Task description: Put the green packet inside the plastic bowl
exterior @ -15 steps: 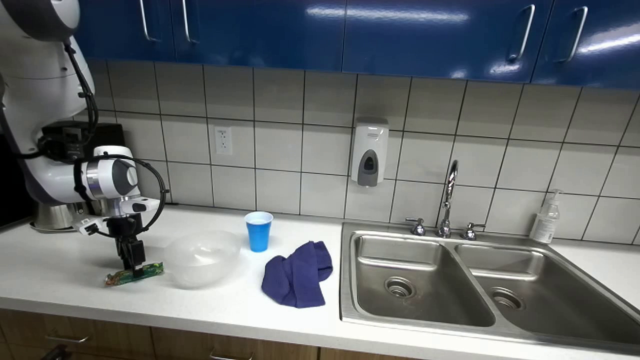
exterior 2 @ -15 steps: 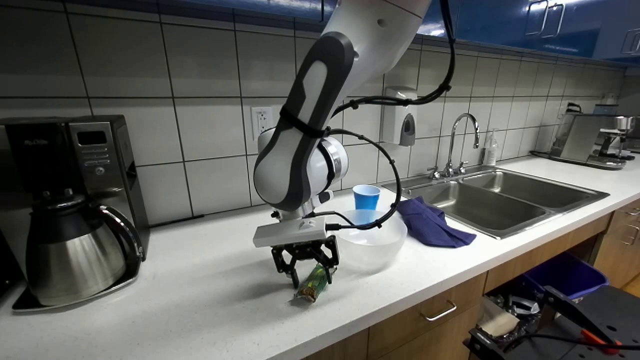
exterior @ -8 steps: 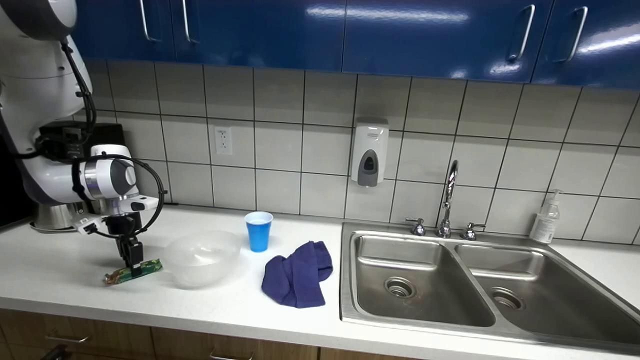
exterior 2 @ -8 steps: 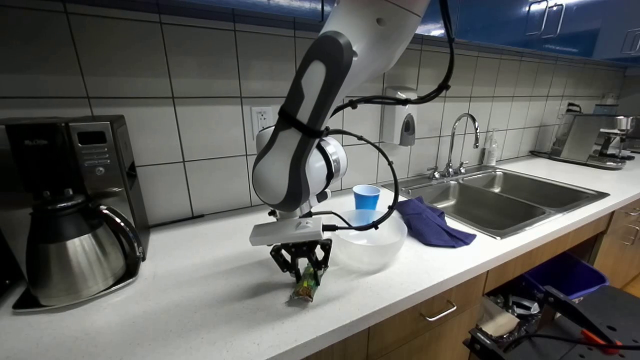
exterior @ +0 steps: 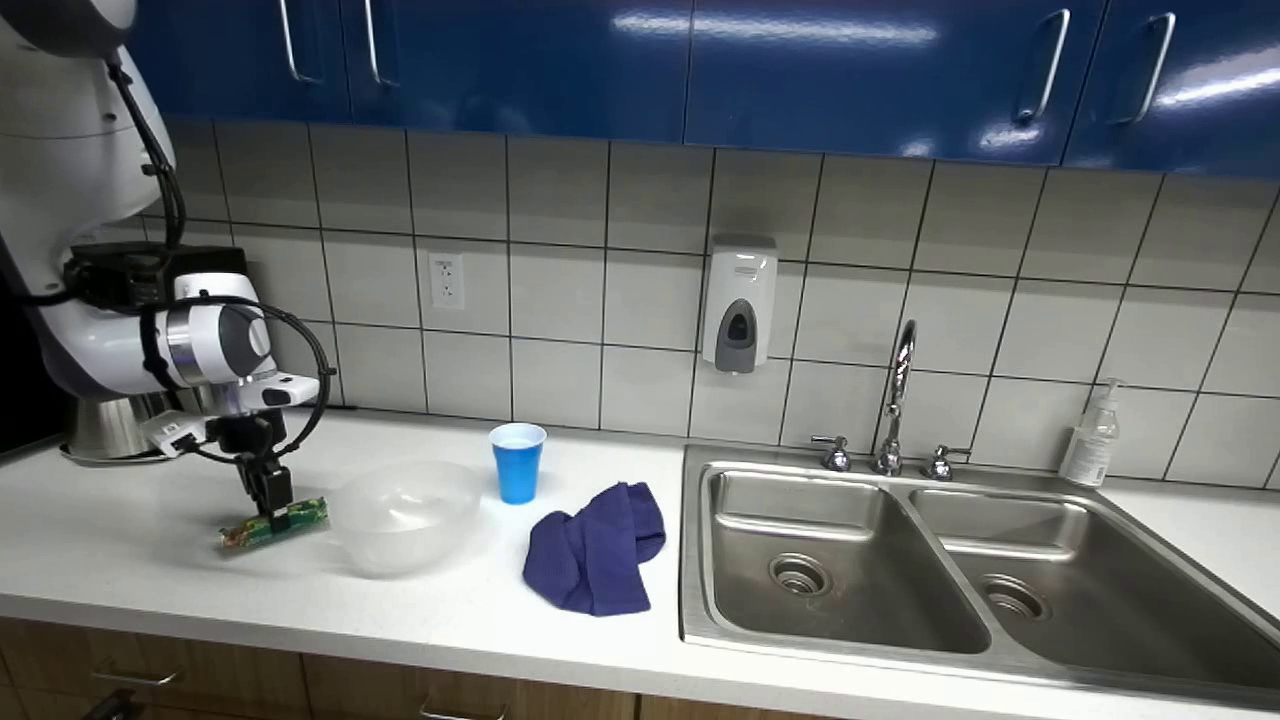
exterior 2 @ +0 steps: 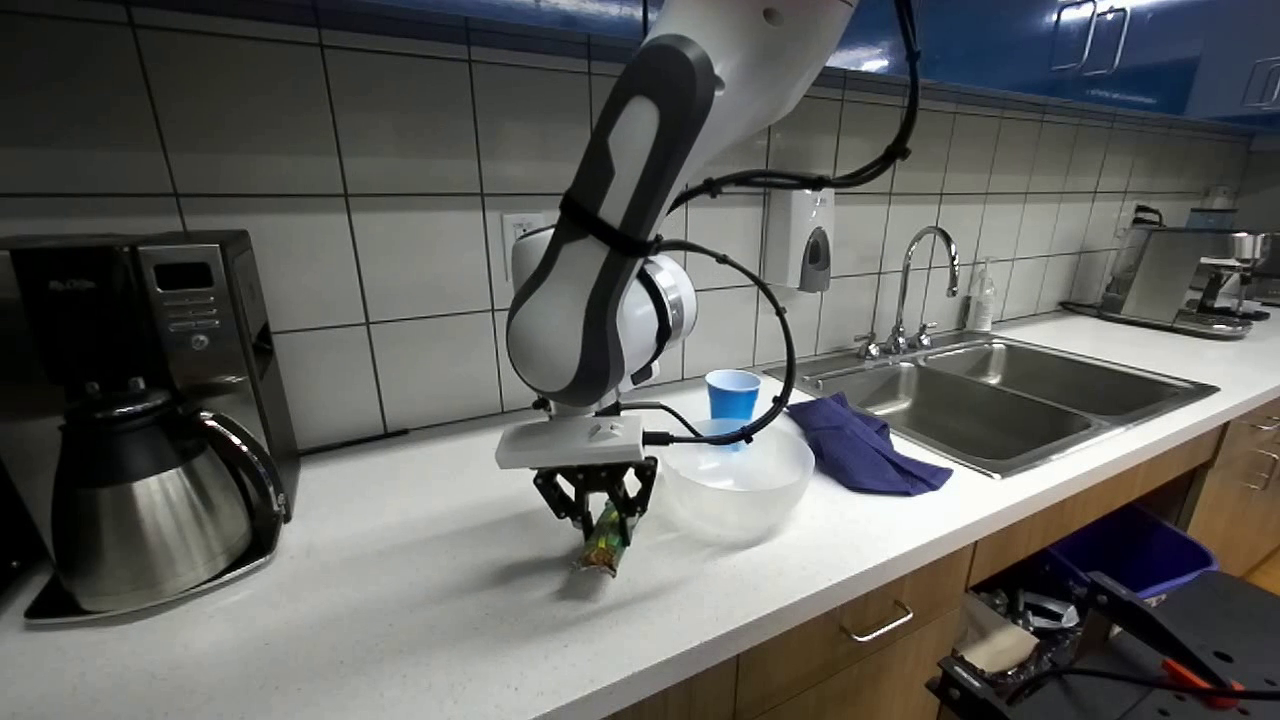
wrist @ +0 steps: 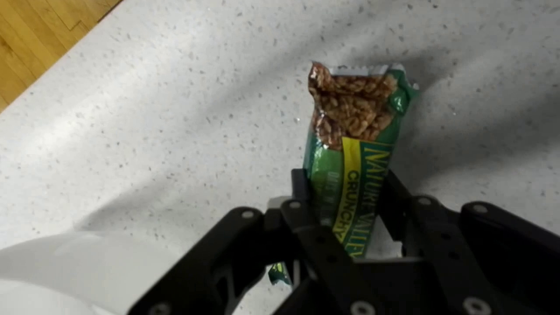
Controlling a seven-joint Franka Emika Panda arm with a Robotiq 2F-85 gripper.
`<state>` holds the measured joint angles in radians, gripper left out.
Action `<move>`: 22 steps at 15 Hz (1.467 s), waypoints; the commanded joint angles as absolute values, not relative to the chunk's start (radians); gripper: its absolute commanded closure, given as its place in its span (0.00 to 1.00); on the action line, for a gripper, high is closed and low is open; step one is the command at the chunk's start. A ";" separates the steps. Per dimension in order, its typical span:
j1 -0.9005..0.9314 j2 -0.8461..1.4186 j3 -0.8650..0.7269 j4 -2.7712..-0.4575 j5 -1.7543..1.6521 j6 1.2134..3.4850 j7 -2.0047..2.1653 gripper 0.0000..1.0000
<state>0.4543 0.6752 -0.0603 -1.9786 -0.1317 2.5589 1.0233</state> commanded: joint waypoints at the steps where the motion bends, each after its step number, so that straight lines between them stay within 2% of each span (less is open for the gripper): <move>1: 0.512 0.548 -0.101 -2.065 -0.196 2.590 1.083 0.84; 9: 0.535 0.389 -0.120 -2.146 -0.362 2.588 1.221 0.84; 22: 0.411 0.197 -0.106 -2.370 -0.555 2.589 1.517 0.84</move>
